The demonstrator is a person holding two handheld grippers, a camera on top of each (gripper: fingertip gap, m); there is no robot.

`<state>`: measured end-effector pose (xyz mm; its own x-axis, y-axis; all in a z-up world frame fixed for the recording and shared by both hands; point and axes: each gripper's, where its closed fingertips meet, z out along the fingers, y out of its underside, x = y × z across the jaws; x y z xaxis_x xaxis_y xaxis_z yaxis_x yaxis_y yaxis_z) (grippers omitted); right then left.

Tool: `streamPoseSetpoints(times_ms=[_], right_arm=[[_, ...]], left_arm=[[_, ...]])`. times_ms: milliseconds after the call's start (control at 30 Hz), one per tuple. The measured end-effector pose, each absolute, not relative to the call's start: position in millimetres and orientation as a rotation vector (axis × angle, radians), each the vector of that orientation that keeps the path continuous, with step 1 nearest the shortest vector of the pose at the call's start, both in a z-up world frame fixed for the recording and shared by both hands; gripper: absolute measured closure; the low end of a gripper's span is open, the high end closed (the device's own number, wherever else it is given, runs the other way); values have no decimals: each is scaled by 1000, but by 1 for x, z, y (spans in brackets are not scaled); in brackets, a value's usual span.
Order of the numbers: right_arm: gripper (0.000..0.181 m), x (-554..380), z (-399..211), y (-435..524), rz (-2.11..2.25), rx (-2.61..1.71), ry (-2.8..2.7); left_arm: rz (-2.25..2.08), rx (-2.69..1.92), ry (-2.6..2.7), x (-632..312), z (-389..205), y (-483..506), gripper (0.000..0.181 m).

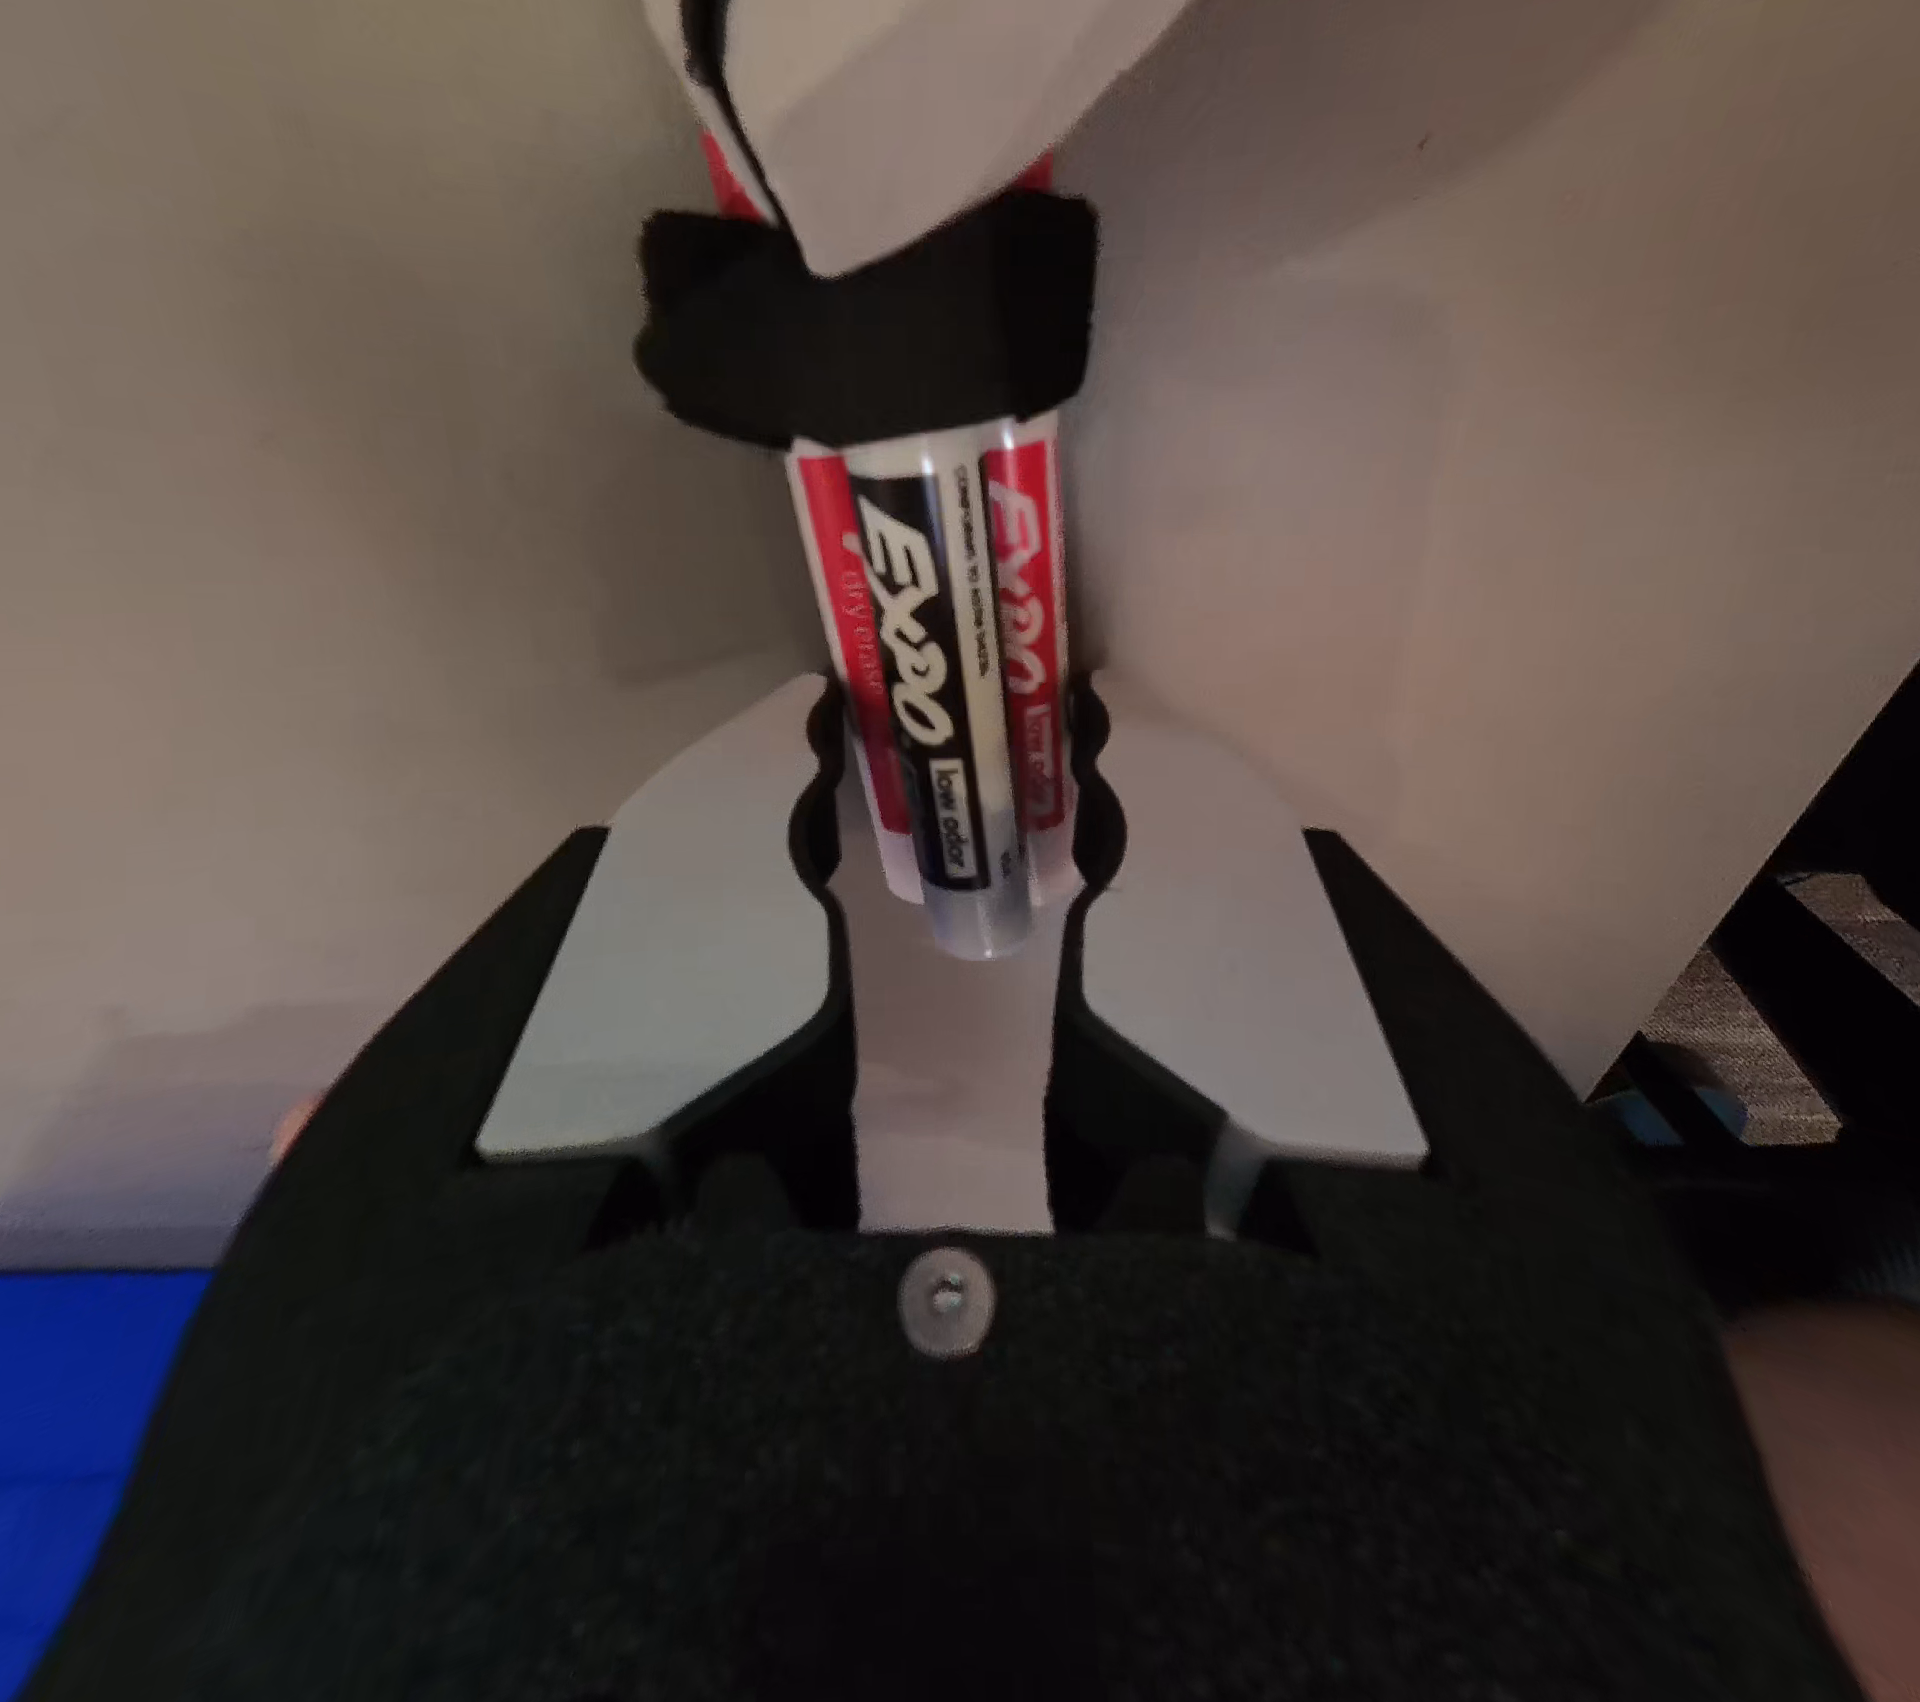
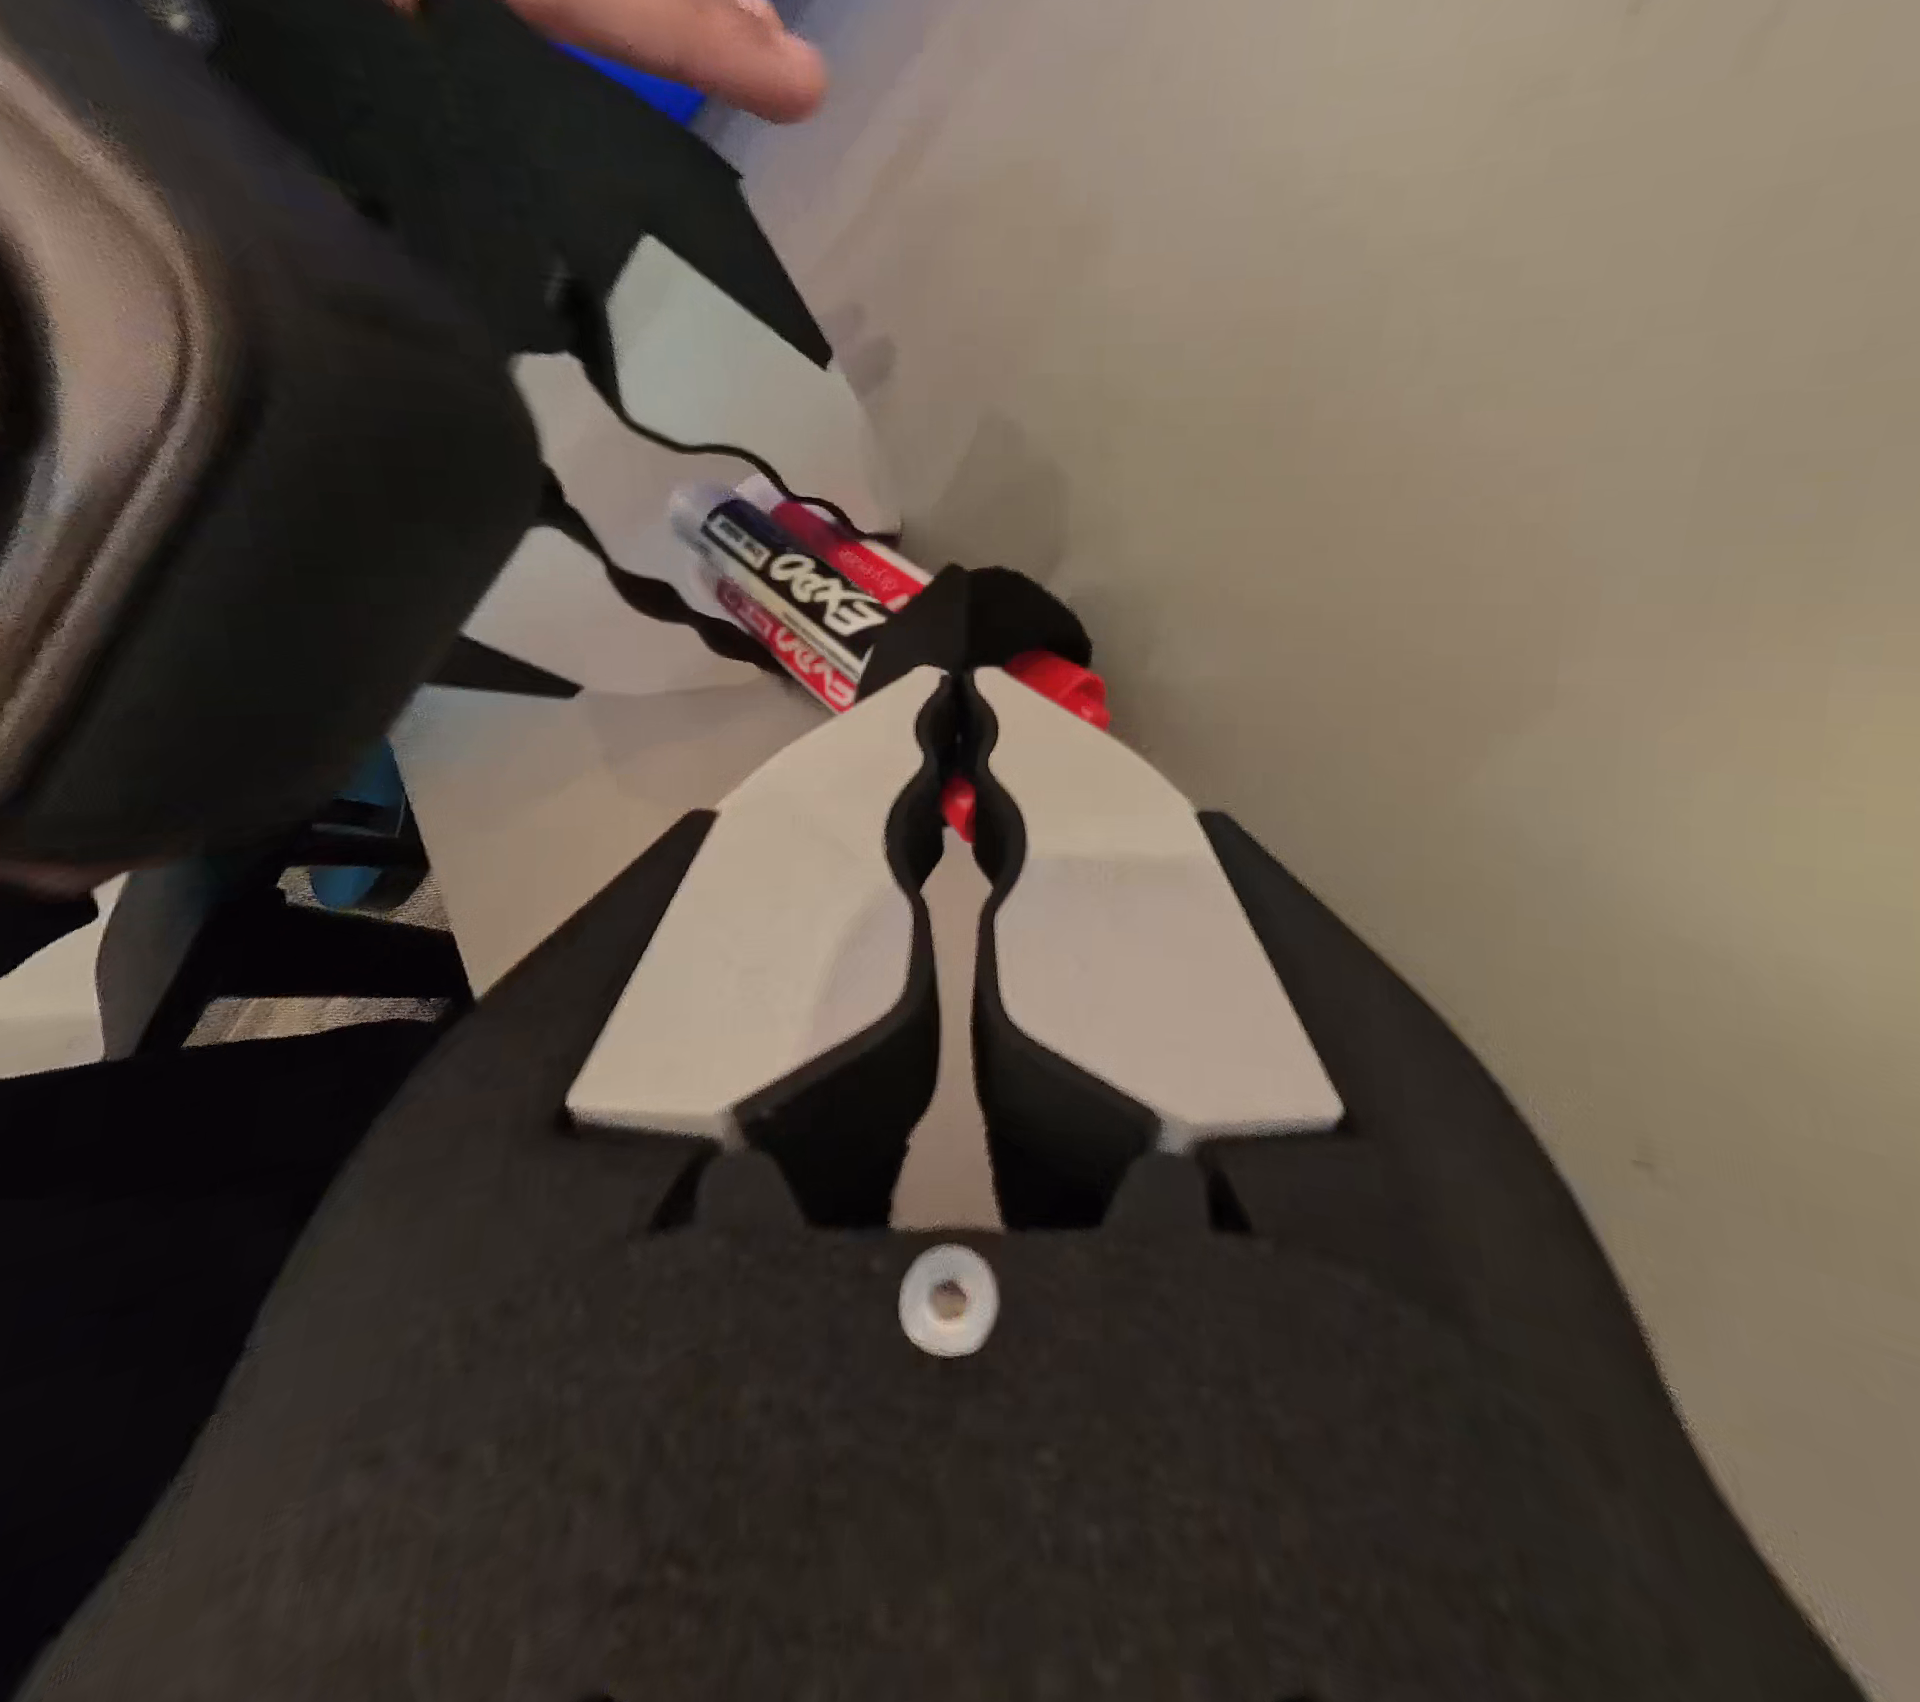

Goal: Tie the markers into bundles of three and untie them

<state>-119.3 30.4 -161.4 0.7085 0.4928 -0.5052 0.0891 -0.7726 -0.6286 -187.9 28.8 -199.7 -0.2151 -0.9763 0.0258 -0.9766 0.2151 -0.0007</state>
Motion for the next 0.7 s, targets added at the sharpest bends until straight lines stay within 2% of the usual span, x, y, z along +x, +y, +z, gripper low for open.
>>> streamPoseSetpoints(times_ms=[167,433,533,633,700], right_arm=[[181,-118,-176,24,874,-2536,-428],[180,-117,-166,26,899,-2532,-476],[164,-117,-158,24,973,-2469,-507],[155,-123,-142,18,1071,-2320,-617],[138,-124,-133,16,1018,-2106,-809]], left_arm=[[-18,1935,-2458,-185,-200,25,134],[-59,1947,-2447,-186,-199,24,135],[-61,1948,-2451,-186,-199,25,135],[-56,1970,-2435,-185,-198,26,135],[-47,1969,-2434,-185,-198,25,135]])
